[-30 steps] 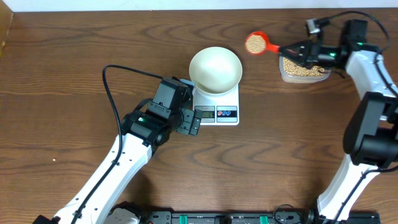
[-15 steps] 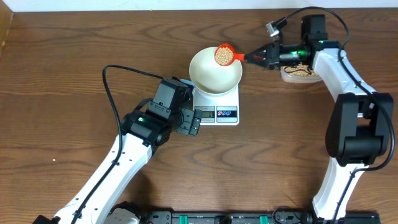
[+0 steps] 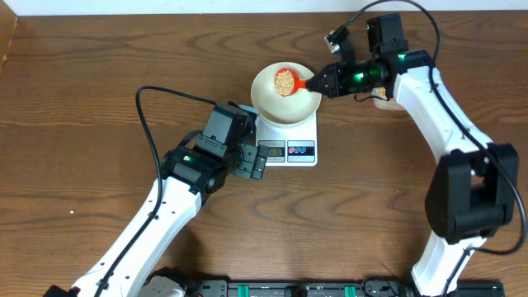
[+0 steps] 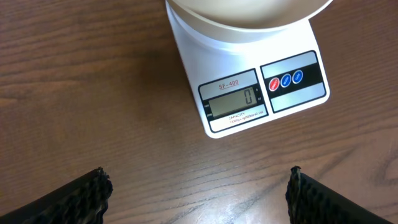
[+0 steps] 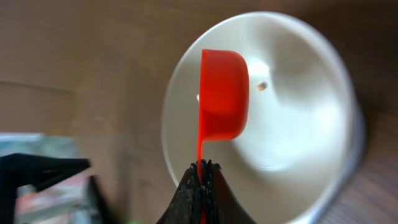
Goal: Scoop item into bowl and weigh 50g on scale
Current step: 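Tip the red scoop with the right gripper to pour soybeans into bowl, then carry the empty scoop back and lower it into the soybean tub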
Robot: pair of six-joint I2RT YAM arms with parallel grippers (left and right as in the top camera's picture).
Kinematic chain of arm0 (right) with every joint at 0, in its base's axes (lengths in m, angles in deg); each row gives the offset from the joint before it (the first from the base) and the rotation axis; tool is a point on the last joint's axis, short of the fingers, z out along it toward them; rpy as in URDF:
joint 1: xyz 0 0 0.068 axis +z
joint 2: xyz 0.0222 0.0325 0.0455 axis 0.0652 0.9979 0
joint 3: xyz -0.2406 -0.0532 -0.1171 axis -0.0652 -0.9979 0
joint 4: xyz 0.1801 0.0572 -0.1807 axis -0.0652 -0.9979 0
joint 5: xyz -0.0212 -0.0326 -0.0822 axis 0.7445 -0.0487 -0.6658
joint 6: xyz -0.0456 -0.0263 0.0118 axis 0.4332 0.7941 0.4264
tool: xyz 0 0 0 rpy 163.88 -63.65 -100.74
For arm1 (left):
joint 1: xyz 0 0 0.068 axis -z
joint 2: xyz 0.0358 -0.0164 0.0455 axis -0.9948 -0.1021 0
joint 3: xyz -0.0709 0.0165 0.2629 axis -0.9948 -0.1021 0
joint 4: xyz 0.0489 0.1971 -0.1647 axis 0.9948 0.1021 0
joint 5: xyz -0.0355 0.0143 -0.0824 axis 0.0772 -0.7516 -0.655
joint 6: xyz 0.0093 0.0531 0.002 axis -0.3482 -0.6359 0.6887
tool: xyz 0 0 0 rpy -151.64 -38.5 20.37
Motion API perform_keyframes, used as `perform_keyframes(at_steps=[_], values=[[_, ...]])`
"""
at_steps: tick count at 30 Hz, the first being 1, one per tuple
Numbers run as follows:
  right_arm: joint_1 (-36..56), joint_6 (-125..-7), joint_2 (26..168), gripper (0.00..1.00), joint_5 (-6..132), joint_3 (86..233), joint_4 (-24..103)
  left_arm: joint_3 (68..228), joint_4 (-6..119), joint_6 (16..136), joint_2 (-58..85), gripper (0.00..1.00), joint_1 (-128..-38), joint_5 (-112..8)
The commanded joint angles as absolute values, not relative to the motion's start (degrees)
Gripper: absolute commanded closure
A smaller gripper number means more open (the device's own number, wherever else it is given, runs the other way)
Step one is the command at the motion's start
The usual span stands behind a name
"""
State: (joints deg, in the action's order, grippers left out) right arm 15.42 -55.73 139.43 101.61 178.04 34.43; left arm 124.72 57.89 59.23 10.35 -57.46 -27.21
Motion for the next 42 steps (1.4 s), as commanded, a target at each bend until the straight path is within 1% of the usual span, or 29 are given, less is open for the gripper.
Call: perform_keyframes(at_steps=[1, 15, 26, 36, 38, 42], values=[[18.07, -51.45, 136.15, 0.99, 87.71, 178.76, 33.21, 123.63, 58.04, 59.27, 10.24, 0.08, -57.7, -27.34], [29.45, -39.25, 135.45, 0.99, 62.51, 178.76, 33.06, 123.65, 58.04, 59.27, 10.24, 0.08, -57.7, -27.34], [34.77, -33.81, 131.6, 0.99, 46.22, 178.76, 34.28, 123.63, 58.04, 59.27, 10.24, 0.08, -57.7, -27.34], [35.95, -32.59, 128.78, 0.99, 45.72, 178.76, 34.94, 123.63, 58.06, 59.27, 10.24, 0.08, -57.7, -27.34], [35.68, -32.61, 128.21, 0.99, 47.21, 178.76, 34.94, 123.65, 58.06, 59.27, 10.24, 0.08, -57.7, -27.34], [33.65, -34.27, 126.2, 0.99, 54.57, 178.76, 34.91, 123.65, 58.04, 59.27, 10.24, 0.08, -57.7, -27.34]])
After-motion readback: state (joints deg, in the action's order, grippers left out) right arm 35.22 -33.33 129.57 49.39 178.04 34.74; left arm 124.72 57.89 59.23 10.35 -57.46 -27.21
